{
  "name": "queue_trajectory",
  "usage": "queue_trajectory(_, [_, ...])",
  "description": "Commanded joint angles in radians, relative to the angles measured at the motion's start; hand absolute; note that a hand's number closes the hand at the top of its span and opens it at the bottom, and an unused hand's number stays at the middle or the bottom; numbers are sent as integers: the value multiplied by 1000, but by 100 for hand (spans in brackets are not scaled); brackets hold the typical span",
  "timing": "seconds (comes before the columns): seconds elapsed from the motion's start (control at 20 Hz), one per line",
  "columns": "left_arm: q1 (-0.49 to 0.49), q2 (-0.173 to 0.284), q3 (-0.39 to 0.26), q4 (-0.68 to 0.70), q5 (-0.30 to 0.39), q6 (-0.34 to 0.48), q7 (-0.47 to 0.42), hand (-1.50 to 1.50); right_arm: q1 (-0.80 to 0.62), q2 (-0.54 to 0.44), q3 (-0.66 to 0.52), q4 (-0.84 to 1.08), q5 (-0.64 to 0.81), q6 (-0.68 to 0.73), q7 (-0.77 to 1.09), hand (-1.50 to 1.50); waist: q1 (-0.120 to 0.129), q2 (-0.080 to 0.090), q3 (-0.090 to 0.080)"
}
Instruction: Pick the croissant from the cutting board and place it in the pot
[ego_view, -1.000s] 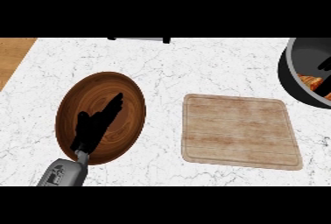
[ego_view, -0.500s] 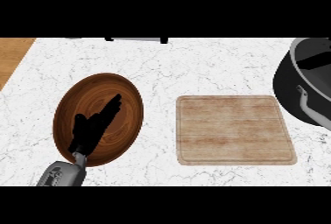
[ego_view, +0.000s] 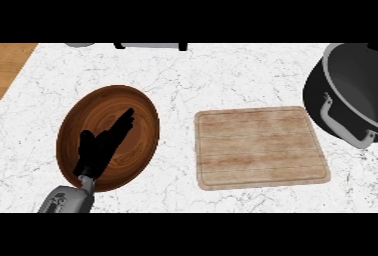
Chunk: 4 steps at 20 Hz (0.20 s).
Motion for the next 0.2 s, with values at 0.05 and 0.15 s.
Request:
queue_trajectory(0.05, [-19, 17, 38, 30, 10, -8, -5, 0, 56, -71, -129, -4, -110, 2, -153, -150, -10, 1, -3])
queue_trajectory(0.15, [27, 2, 14, 12, 3, -8, -4, 0, 112, -108, -163, -21, -153, 85, -200, -150, -30, -11, -5])
